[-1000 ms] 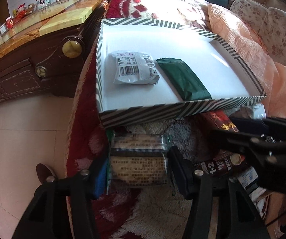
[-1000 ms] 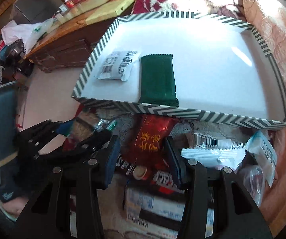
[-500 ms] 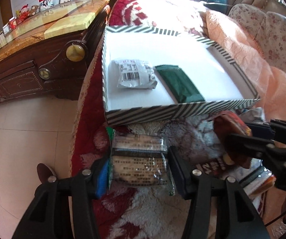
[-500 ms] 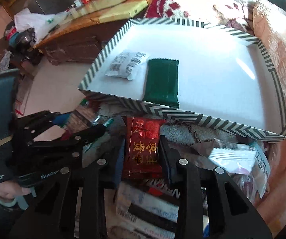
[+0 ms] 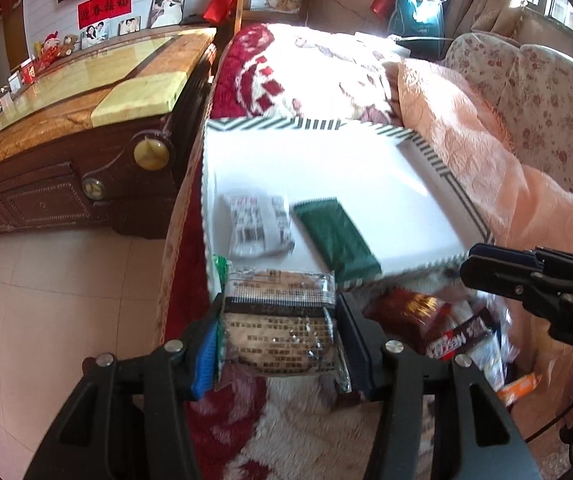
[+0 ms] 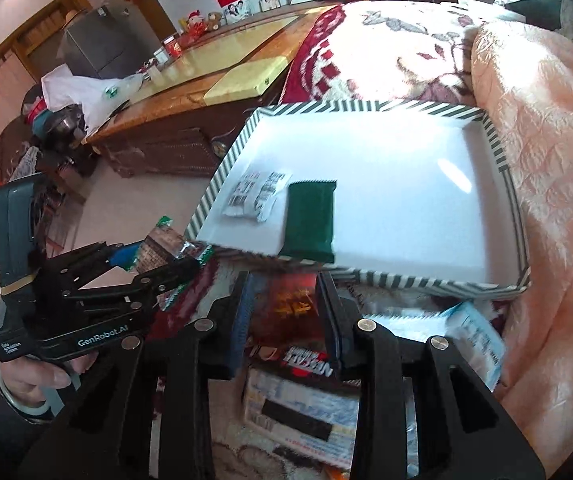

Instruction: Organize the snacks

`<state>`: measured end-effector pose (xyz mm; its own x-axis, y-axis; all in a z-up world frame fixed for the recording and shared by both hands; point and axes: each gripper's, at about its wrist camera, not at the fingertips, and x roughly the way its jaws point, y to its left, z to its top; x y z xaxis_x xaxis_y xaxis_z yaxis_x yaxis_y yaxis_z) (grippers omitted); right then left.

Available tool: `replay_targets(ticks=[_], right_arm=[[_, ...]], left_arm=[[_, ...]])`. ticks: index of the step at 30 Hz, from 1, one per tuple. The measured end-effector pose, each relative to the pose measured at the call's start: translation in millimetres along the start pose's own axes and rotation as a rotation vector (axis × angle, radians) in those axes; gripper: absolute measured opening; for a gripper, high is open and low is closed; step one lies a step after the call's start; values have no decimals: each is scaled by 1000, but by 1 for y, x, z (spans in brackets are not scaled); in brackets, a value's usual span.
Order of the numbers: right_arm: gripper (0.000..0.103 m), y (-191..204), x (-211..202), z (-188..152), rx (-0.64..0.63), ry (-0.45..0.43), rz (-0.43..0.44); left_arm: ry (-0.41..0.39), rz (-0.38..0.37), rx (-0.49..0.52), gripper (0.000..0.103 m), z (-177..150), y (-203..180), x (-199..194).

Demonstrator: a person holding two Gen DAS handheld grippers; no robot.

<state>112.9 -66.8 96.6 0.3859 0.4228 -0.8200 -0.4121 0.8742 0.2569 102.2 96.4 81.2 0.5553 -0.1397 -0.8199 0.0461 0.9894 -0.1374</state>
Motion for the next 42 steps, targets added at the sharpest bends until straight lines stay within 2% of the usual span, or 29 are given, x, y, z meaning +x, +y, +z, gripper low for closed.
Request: replay_targets(ticks=[4,10,11,14,17,20,22,23,24,29,34,36,38,42], right_arm=[[31,-9,9,14,-10,7,-36],[34,-5,13,13,-45,68,-17],[37,-2,18,10,-58,107,-20],[63,7,34,4,-96,193,-15],[65,18,56,-1,-172,270,-67],[64,19,72,-3,-208,295,-101],[50,19,80,-4,-228,297,-96],[49,19,80,-4,-240,281,-103],[37,18,80,-5,-247,268,-99],[36,14,68,-12,-264,257,-80],[33,17,37,-9,-262,176,-45],[6,20,22,-2,-253,139,-18],[6,19,14,5,-238,117,-6],[6,14,20,10,-228,163,-5]], left_arm=[[17,-2,-11,56,13,-1,12],[17,1,-10,56,14,-2,17],[18,-2,-11,56,13,-2,17],[24,3,-13,56,11,-2,17],[27,5,-18,56,8,2,15],[29,7,-17,56,8,4,14],[29,7,-20,56,8,5,15],[30,6,-22,56,8,6,15],[31,6,-23,56,7,6,15],[34,8,-27,56,8,6,17],[19,6,-23,56,12,3,13],[17,10,-24,56,16,3,14],[20,8,-29,56,18,4,15],[17,5,-29,56,17,4,14]])
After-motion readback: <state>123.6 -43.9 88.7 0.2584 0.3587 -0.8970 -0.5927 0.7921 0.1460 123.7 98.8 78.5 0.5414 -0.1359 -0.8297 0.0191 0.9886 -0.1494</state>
